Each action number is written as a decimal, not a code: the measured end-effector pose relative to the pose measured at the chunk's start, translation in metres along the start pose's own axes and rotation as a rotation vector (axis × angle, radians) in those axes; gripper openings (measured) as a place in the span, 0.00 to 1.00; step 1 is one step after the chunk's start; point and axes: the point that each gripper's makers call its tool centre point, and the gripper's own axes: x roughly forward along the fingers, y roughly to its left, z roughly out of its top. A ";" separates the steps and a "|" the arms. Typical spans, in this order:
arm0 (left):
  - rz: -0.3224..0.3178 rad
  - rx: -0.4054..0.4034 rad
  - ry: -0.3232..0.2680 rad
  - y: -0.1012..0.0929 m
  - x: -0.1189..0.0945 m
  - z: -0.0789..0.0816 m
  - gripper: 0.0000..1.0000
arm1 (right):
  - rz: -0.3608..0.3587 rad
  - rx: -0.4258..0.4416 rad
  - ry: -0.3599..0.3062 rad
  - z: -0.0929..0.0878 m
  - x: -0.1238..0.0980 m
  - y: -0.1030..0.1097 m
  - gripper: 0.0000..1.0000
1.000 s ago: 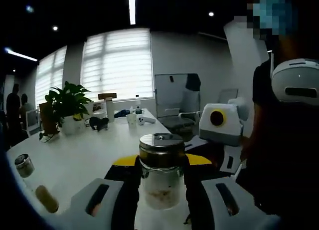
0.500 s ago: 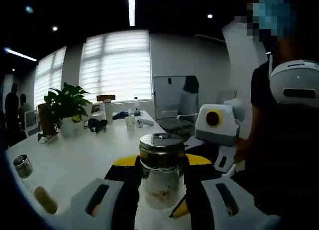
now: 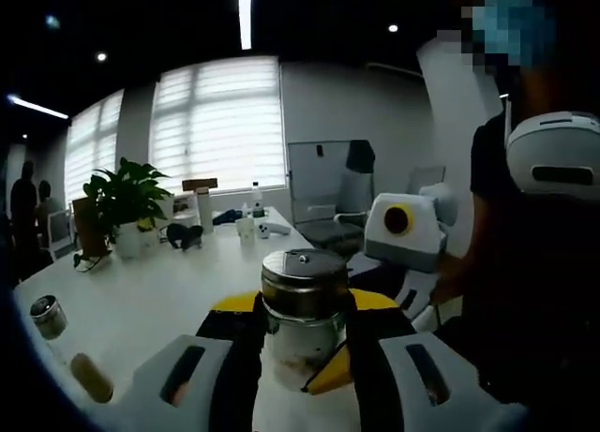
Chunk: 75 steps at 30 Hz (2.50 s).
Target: Rotate the seasoning bottle until the label or dispensing opening points toward the visible target arrow and the bottle remains upright within the marked orientation range
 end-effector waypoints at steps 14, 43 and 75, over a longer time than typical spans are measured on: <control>0.013 0.008 0.022 0.001 0.002 -0.004 0.36 | -0.007 0.027 -0.002 -0.004 -0.002 -0.002 0.32; 0.255 -0.032 -0.045 0.020 -0.049 -0.011 0.85 | 0.017 0.003 -0.037 0.006 -0.001 0.003 0.32; 0.617 -0.017 0.100 0.019 -0.059 -0.057 0.79 | 0.036 0.007 -0.015 0.010 0.010 0.019 0.32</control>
